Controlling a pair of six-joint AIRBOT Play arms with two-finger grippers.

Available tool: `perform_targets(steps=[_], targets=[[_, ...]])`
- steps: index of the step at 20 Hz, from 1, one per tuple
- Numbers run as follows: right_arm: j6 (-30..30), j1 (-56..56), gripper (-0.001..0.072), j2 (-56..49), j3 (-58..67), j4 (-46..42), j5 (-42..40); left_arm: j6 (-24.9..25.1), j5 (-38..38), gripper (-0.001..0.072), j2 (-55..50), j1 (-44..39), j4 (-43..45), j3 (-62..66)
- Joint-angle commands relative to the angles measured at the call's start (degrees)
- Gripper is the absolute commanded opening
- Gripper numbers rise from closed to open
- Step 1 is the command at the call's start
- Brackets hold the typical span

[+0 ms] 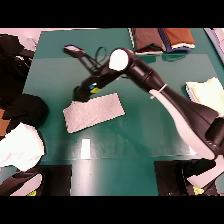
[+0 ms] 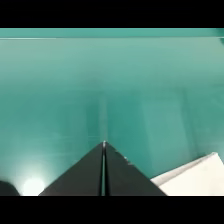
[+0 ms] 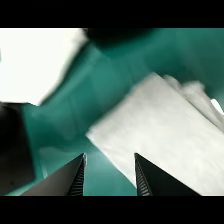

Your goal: Fold the shirts.

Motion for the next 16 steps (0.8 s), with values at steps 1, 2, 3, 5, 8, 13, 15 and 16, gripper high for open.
perform_targets(steps=[1, 2, 3, 5, 8, 13, 15, 16], targets=[[2.14, -9.07, 0.0361, 5.55, -12.35, -4.94, 0.42, 0.26, -0.04, 0.0021, 0.70, -2.56, 0.42, -0.09], [2.16, -12.85, 0.0362, 7.15, -16.44, -4.92, 0.48, 0.26, 0.11, 0.0021, 0.70, -3.76, 0.42, -0.09], [2.19, -16.83, 0.0368, 8.31, -20.35, -4.70, 0.48, 0.39, 0.20, 0.0021, 0.66, -4.96, 0.42, -0.09], [3.45, -23.45, 0.0592, 8.28, -25.99, -2.60, 0.48, 0.83, 0.68, 0.0021, 0.66, -6.95, 0.39, -0.09], [3.39, -28.61, 0.0592, 4.63, -31.19, 6.82, -0.04, 0.85, 1.95, 0.0021, 0.66, -8.26, -0.02, -0.09], [1.81, -25.49, 0.0550, -3.30, -31.61, 15.32, -2.64, 0.85, 2.56, 0.0021, 0.66, -8.26, -0.85, -0.09], [0.87, -22.40, 0.0550, -5.14, -31.61, 17.84, -5.03, 0.85, 2.56, 0.0021, 0.66, -8.26, -0.90, -0.09], [0.52, -21.00, 0.0549, -5.99, -31.61, 18.84, -6.08, 0.83, 2.56, 0.0021, 0.66, -8.26, -0.94, -0.09]])
